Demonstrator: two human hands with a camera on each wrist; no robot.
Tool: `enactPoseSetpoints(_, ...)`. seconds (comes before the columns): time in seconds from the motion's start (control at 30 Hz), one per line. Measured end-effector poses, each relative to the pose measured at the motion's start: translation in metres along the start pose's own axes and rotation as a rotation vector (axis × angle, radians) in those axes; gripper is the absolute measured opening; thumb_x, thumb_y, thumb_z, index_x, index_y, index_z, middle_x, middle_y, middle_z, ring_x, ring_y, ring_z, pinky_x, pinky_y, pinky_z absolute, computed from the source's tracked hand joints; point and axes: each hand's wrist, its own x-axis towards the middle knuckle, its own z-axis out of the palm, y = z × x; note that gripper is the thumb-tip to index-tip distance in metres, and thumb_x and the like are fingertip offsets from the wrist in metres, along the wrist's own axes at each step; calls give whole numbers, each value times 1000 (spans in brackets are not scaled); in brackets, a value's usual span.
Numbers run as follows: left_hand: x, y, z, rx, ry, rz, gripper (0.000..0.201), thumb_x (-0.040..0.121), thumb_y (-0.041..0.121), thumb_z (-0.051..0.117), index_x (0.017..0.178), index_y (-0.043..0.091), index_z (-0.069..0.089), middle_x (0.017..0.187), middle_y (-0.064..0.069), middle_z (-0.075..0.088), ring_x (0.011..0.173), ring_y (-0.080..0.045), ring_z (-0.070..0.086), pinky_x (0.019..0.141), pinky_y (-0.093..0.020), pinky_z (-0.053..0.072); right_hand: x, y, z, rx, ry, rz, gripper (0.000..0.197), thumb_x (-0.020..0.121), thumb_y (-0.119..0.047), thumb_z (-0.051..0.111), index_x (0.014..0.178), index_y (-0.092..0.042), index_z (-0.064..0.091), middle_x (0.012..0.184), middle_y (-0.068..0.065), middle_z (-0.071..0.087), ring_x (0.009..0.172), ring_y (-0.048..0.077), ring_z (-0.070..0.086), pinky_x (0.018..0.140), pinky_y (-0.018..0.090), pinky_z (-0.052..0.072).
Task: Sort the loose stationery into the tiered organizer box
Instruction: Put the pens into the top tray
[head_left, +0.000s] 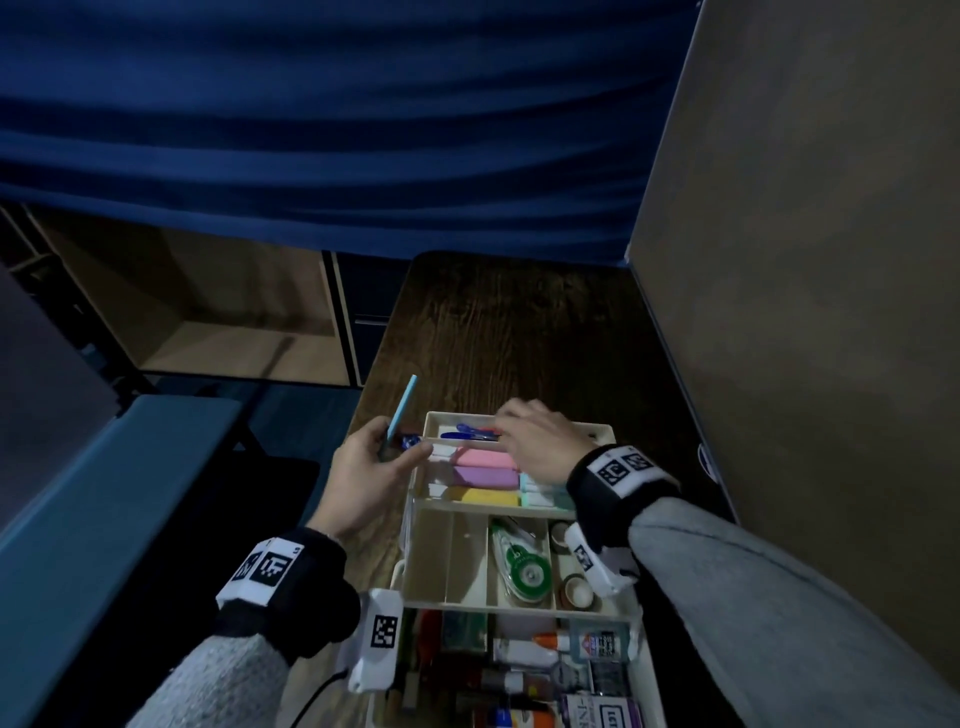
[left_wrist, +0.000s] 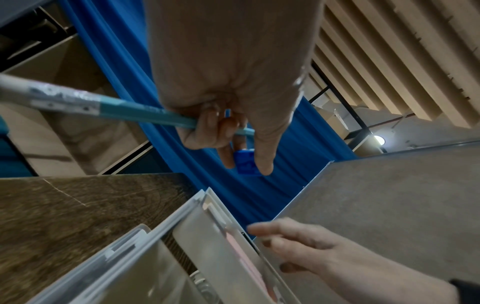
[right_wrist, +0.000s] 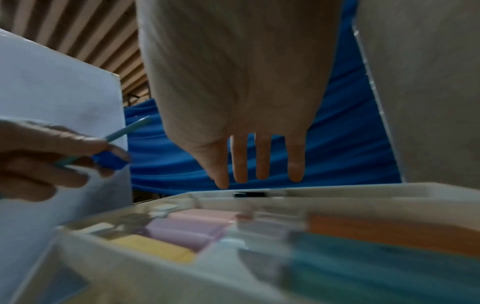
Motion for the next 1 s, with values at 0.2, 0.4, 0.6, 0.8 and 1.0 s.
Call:
enactPoseSetpoints(0.2, -9, -3, -14, 15, 16, 34, 15, 78, 31, 75, 85, 22, 67, 79, 0, 70, 75, -15, 65, 70, -38, 54, 22, -53, 12, -45, -191, 77, 54, 93, -53, 31, 139, -27, 40, 145, 7, 26, 135, 31, 21, 107, 57, 21)
enactPoseSetpoints(0.4, -14, -12, -22, -15, -2, -11, 16, 78, 32, 76, 85, 21, 68, 78, -2, 71, 74, -17, 67, 67, -39, 55, 19, -55, 14, -1, -156, 128, 47, 93, -54, 31, 125, -25, 50, 136, 8, 27, 129, 31, 22, 106, 58, 21)
enactPoseSetpoints(0.6, -10, -15, -21, -49, -17, -27, 14, 79, 30, 76, 85, 21, 68, 80, 1, 72, 76, -16, 69, 70, -41, 57, -1, -24, 12, -12, -66, 134, 44, 97, -45, 28, 129, -24, 49, 128, 6, 33, 122, 28, 31, 104, 51, 29)
enactPoseSetpoints(0.8, -7, -13, -17, 9, -38, -9, 16, 75, 32, 78, 86, 25, 68, 77, 18, 70, 68, 4, 63, 60, -16, 47, 3, -24, 18, 10, 16, 138, 44, 94, -52, 34, 130, -30, 47, 127, 5, 34, 120, 25, 32, 102, 47, 29)
enactPoseSetpoints(1.0, -10, -9, -14, 11, -76, -60, 22, 74, 30, 79, 92, 22, 68, 82, 2, 70, 71, -9, 62, 66, -25, 50, 18, -37, 21, -52, -73, 163, 44, 92, -54, 28, 128, -36, 46, 125, 3, 29, 120, 27, 26, 102, 52, 22)
